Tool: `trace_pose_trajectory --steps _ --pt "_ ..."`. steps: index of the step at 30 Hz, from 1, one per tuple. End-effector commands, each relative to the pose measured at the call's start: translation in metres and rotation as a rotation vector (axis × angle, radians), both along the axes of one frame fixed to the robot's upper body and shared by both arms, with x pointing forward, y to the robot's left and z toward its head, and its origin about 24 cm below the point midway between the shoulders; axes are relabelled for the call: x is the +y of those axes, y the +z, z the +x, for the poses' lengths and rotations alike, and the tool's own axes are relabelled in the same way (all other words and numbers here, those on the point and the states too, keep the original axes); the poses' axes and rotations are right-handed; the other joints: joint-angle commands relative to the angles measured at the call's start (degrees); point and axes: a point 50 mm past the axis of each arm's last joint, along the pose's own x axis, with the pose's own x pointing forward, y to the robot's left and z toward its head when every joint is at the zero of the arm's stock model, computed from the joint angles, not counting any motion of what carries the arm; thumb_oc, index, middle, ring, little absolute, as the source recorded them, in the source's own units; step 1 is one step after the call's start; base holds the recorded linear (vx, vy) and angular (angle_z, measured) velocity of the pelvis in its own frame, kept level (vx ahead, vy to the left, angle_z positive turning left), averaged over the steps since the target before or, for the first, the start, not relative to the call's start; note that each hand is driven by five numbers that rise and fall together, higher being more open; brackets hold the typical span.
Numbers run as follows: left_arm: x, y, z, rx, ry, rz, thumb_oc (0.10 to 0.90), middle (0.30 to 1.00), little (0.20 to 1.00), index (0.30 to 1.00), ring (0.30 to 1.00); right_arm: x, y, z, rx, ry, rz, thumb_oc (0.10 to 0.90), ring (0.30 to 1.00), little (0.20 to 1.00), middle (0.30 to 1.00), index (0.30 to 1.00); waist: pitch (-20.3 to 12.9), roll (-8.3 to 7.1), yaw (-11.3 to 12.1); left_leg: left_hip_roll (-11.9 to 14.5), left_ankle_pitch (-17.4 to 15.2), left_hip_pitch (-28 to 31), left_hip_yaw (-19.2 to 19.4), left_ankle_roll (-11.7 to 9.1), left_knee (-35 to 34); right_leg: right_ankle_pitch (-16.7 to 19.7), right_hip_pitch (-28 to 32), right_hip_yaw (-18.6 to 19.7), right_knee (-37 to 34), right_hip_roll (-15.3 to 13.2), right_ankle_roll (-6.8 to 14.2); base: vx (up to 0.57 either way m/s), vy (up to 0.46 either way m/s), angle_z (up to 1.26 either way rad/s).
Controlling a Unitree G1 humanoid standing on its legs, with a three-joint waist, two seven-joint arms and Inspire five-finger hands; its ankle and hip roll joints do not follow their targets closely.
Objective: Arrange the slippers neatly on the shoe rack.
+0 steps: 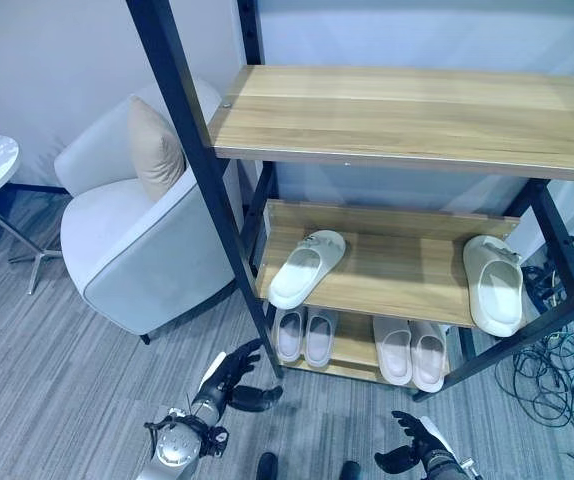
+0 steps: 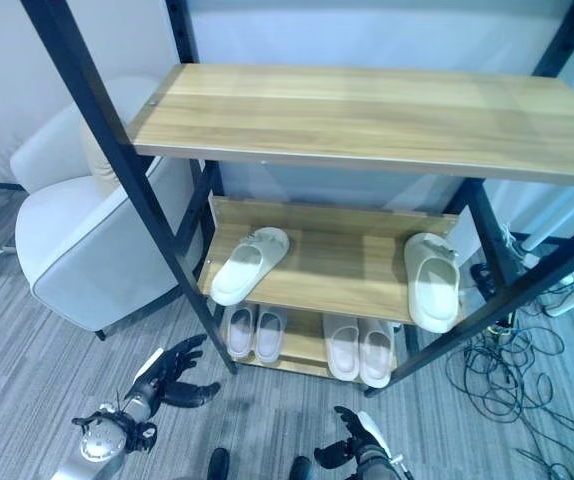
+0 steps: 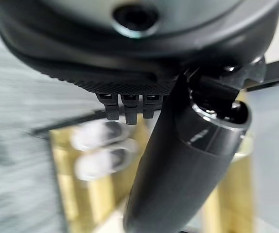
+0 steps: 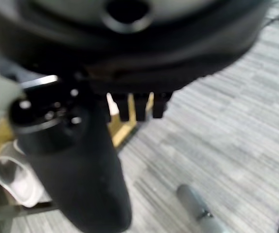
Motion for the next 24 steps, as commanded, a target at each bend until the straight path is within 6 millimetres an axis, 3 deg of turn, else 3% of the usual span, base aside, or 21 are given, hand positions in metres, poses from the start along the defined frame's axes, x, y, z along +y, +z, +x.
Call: trace_pose_trajectory --steps 1,17,24 --pt "-0.018 0.056 0.037 -0.272 -0.076 -0.135 0.800 0.900 0.900 0.900 0.900 -0.007 0.017 0.027 -0.110 0.028 -0.031 0.800 0.900 0.900 0.900 0.900 0.1 -0.90 -0.9 -0.9 -3.1 -1.0 2.4 -1.7 0.1 -6.1 1.8 2.6 0.7 -1.3 3.9 0.04 0.007 -0.01" --pt "-0.023 0.125 0.053 -0.560 -0.046 -0.279 0.800 0.900 0.900 0.900 0.900 0.005 0.015 0.029 -0.122 0.052 -0.001 0.800 0.900 0.900 0.900 0.900 0.0 -0.96 -1.0 -1.2 -4.4 0.8 2.8 -1.2 0.1 -6.2 3.1 3.1 0.7 -1.7 4.0 0.01 -0.002 -0.01" --pt "-0.023 0.140 0.066 -0.654 0.016 -0.229 0.800 0.900 0.900 0.900 0.900 0.006 0.014 0.030 -0.119 0.051 -0.004 0.800 0.900 0.900 0.900 0.900 0.3 -0.90 -1.6 -1.1 -4.4 0.5 3.1 -1.1 0.1 -6.0 2.4 3.5 0.7 -1.8 3.9 0.01 -0.007 -0.04"
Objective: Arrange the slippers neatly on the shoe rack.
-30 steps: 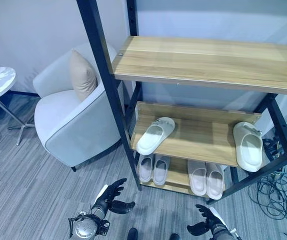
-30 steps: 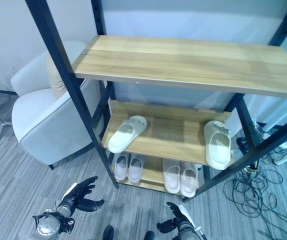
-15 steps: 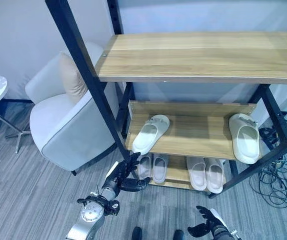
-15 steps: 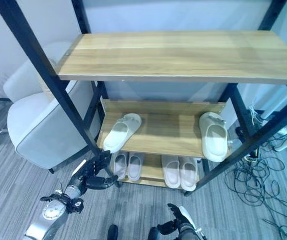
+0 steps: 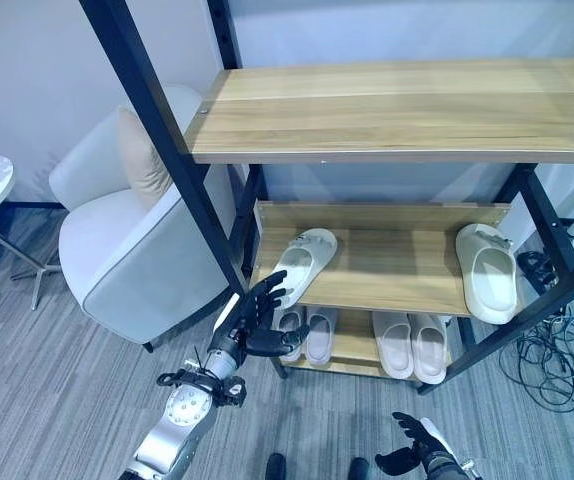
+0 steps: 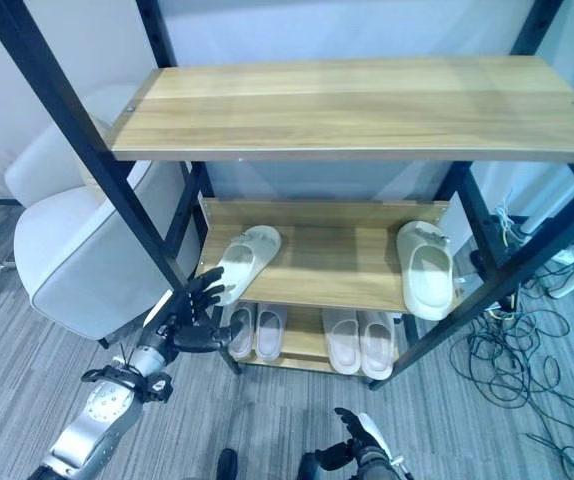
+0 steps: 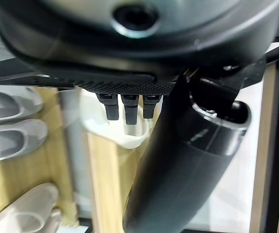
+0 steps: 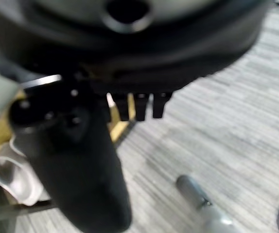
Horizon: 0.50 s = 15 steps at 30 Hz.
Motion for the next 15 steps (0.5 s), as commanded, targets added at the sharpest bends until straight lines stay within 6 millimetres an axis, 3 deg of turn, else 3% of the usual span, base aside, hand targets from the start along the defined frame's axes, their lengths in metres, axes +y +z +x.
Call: trace_pose_trajectory --steps 1,15 --pt "-0.002 0.071 0.026 -0.380 0.041 -0.051 0.800 0.900 0.900 0.900 0.900 0.006 0.015 0.030 -0.121 0.049 -0.003 0.800 0.900 0.900 0.900 0.900 -0.4 -2.78 -0.3 -1.3 -4.4 -0.1 1.7 -1.1 0.1 -6.0 2.4 2.4 0.8 -1.9 3.7 0.00 -0.008 -0.04" --pt "0.007 0.111 0.057 -0.640 0.224 0.226 0.800 0.900 0.900 0.900 0.900 -0.004 0.017 0.030 -0.135 0.037 -0.042 0.800 0.900 0.900 0.900 0.900 -0.5 -2.06 -2.2 -1.2 -3.7 -3.9 3.3 -1.1 0.1 -4.5 -2.8 4.1 0.8 -2.0 4.0 0.00 -0.003 -0.04"
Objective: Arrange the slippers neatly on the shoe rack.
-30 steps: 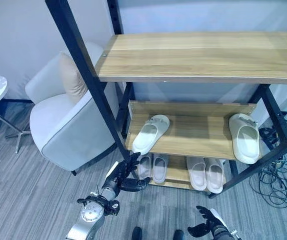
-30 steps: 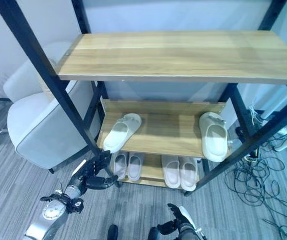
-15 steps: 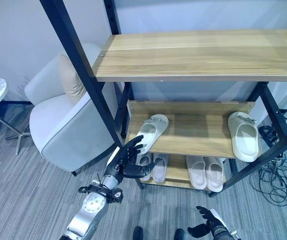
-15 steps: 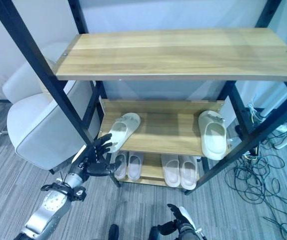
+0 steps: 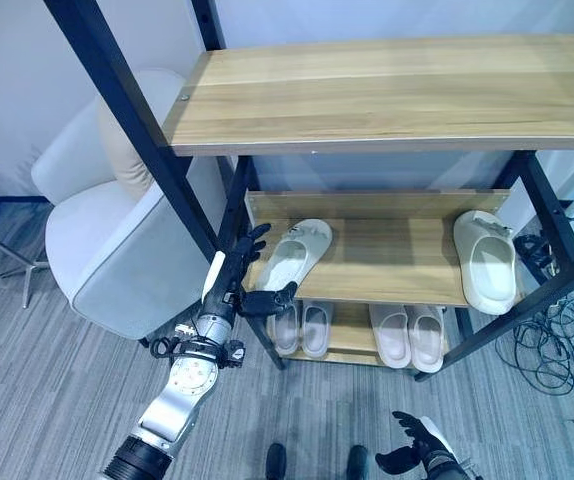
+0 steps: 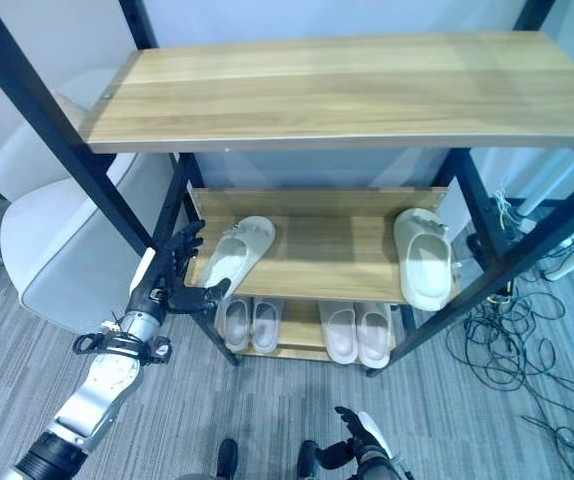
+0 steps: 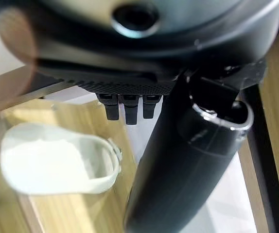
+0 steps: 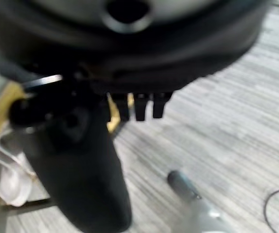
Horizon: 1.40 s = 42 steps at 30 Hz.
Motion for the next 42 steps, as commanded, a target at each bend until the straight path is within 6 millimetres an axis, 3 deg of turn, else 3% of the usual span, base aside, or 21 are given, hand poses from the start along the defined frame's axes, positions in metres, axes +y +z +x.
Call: trace_pose_trajectory --steps 1,8,15,20,26,36,42 --pt "0.004 0.075 0.032 -0.380 0.039 0.072 0.800 0.900 0.900 0.900 0.900 -0.003 0.017 0.030 -0.136 0.041 -0.037 0.800 0.900 0.900 0.900 0.900 -0.9 -2.07 -2.1 -1.2 -3.7 -1.3 2.0 -1.1 0.1 -4.9 0.5 2.6 0.7 -2.0 4.2 -0.01 -0.002 -0.11" --pt "0.005 0.082 0.044 -0.418 0.088 0.173 0.800 0.900 0.900 0.900 0.900 -0.005 0.020 0.032 -0.150 0.045 -0.041 0.800 0.900 0.900 0.900 0.900 -1.1 -2.14 -2.9 -1.0 -3.4 -3.2 2.7 -1.0 0.1 -4.4 -2.0 3.6 0.7 -2.0 4.2 -0.01 -0.002 -0.06" --pt "0.000 0.079 0.045 -0.399 0.078 0.122 0.800 0.900 0.900 0.900 0.900 -0.004 0.019 0.032 -0.148 0.043 -0.039 0.800 0.900 0.900 0.900 0.900 -1.4 -2.28 -3.1 -0.9 -3.2 -4.2 3.2 -0.8 0.1 -4.1 -3.3 4.2 0.7 -2.0 4.0 -0.01 -0.001 -0.07" --pt "-0.013 0.078 0.042 -0.397 0.037 0.092 0.800 0.900 0.900 0.900 0.900 0.001 0.018 0.032 -0.150 0.047 -0.030 0.800 0.900 0.900 0.900 0.900 -1.4 -2.46 -3.2 -0.9 -3.3 -4.1 3.3 -0.8 0.1 -4.2 -3.2 4.4 0.7 -1.9 3.9 0.00 -0.002 -0.02" --pt "-0.023 0.091 0.045 -0.454 0.017 0.117 0.800 0.900 0.900 0.900 0.900 0.002 0.019 0.034 -0.157 0.060 -0.028 0.800 0.900 0.900 0.900 0.900 -1.3 -2.50 -3.5 -0.8 -3.4 -4.0 3.5 -0.9 0.1 -4.2 -3.3 4.5 0.7 -1.9 4.1 0.00 -0.003 -0.02" --pt "-0.017 0.115 0.057 -0.565 0.051 0.310 0.800 0.900 0.900 0.900 0.900 -0.001 0.022 0.038 -0.165 0.076 -0.031 0.800 0.900 0.900 0.900 0.900 -1.0 -2.11 -4.1 -0.7 -3.3 -4.5 4.2 -0.9 0.1 -3.7 -4.3 5.0 0.7 -1.9 4.2 0.00 -0.006 -0.06" --pt "-0.006 0.118 0.065 -0.574 0.076 0.462 0.800 0.900 0.900 0.900 0.900 -0.003 0.023 0.038 -0.163 0.083 -0.028 0.800 0.900 0.900 0.900 0.900 -0.9 -1.82 -4.3 -0.5 -3.2 -4.9 4.5 -1.0 0.1 -3.5 -4.8 5.2 0.7 -1.9 4.3 0.00 0.000 0.00"
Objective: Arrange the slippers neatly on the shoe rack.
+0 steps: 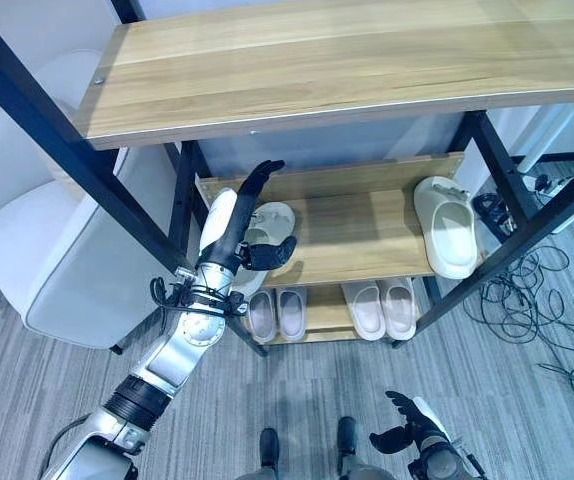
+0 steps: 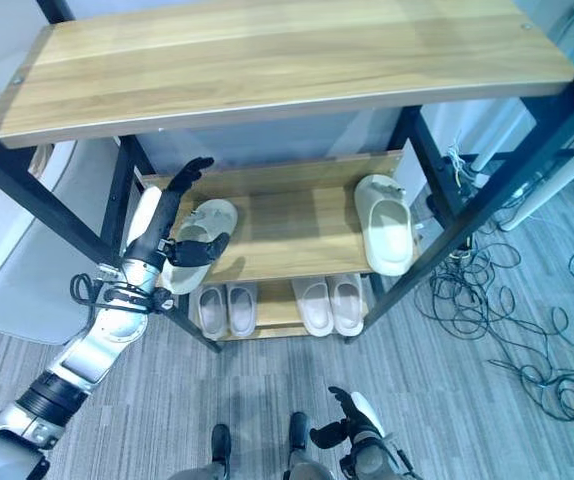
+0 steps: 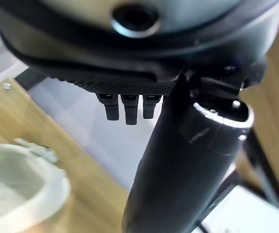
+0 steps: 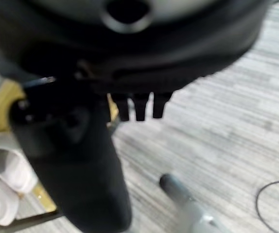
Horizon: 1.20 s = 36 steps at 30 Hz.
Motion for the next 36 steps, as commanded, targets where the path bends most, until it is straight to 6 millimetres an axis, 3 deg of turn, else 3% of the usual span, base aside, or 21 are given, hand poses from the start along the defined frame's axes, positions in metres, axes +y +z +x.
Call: trace_pose_trajectory --steps 1,20,36 --pt "0.000 0.061 0.018 -0.255 0.004 0.077 0.800 0.900 0.900 0.900 0.900 -0.010 0.015 0.013 -0.098 0.032 -0.009 0.800 0.900 0.900 0.900 0.900 -1.3 -1.29 -0.2 -1.0 -4.0 -0.1 1.0 -1.1 0.1 -5.8 1.7 1.7 0.7 -2.4 4.9 0.00 0.000 0.00" --pt "0.024 0.084 0.043 -0.339 0.151 0.582 0.800 0.900 0.900 0.900 0.900 -0.011 0.019 0.018 -0.106 0.065 0.016 0.800 0.900 0.900 0.900 0.900 -0.4 -1.54 -0.8 -0.9 -3.8 -1.4 1.1 -1.0 0.1 -5.1 0.1 1.8 0.7 -2.6 5.1 0.00 0.000 0.00" --pt "0.026 0.097 0.059 -0.351 0.205 0.797 0.800 0.900 0.900 0.900 0.900 -0.016 0.024 0.025 -0.119 0.072 0.009 0.800 0.900 0.900 0.900 0.900 1.1 -1.81 -1.6 -0.8 -3.6 -2.3 2.0 -0.8 0.1 -4.4 -1.2 2.5 0.7 -2.7 5.4 0.00 0.000 -0.01"
